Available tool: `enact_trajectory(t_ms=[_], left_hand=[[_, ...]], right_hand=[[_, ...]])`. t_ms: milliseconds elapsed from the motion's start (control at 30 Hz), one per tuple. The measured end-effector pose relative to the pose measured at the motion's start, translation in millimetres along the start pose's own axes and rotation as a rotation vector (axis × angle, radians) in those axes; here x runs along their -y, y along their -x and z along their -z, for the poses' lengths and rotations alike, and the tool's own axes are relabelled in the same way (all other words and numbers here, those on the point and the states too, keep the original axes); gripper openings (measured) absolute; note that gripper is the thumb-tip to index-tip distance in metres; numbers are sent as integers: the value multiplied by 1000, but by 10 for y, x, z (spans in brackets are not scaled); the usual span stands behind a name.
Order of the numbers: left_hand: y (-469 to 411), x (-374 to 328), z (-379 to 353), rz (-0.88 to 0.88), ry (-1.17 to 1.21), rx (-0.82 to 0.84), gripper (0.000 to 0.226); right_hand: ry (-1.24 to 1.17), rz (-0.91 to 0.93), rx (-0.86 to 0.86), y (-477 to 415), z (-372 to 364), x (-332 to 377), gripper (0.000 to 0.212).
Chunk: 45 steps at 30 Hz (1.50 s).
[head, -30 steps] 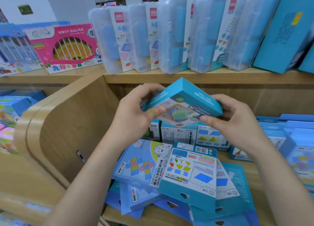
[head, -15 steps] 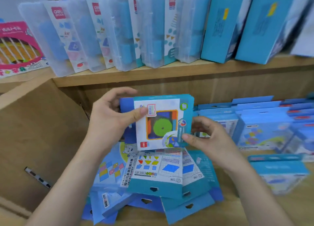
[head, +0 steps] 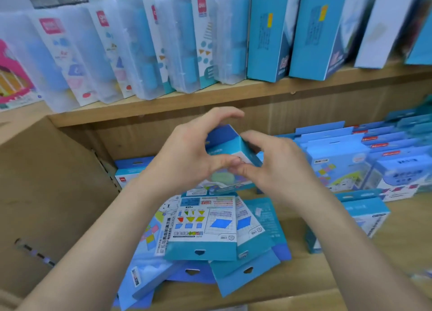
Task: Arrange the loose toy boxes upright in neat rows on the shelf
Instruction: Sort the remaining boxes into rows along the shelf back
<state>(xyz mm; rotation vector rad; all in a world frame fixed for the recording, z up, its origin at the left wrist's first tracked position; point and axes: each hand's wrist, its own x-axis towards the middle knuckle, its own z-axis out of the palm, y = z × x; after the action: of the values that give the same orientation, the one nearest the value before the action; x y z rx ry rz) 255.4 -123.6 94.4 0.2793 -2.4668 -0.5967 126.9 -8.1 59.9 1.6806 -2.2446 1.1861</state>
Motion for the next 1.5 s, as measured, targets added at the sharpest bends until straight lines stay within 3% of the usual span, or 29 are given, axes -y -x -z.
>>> enact_trajectory(t_ms=[100,200,333,433,600,767,1067,1300,1500], left_hand=[[31,190,173,14,-19,-75,43],[138,638,329,199,-264,-216,20],[337,1312,306,634,-665,20,35],[456,1596,163,744,-750,143,50],[535,1784,60,862,-799,150,58],[545,1886,29,834,-852,149,50],[492,1889,-75,649,-1060,131,33],[594,1990,-67,626,-681,-54,34],[560,1925,-24,723,-487,29,61]], right_hand=[[-85,-69,-9,-67,4,-55,27],[-191,-163,-87,-133,-16,-201,30],[-204,-227,-97,-209,-105,-290,33],[-240,-226,-50,-251,-191,-294,35],[-342,-232,4,-340,-344,-332,39],[-492,-269,72,-419,-433,-356,37],[-650,-322,36,-535,-496,-503,33],[-696,-317,72,-568,-486,-577,33],[-715,-331,26,-559,-493,-662,30]])
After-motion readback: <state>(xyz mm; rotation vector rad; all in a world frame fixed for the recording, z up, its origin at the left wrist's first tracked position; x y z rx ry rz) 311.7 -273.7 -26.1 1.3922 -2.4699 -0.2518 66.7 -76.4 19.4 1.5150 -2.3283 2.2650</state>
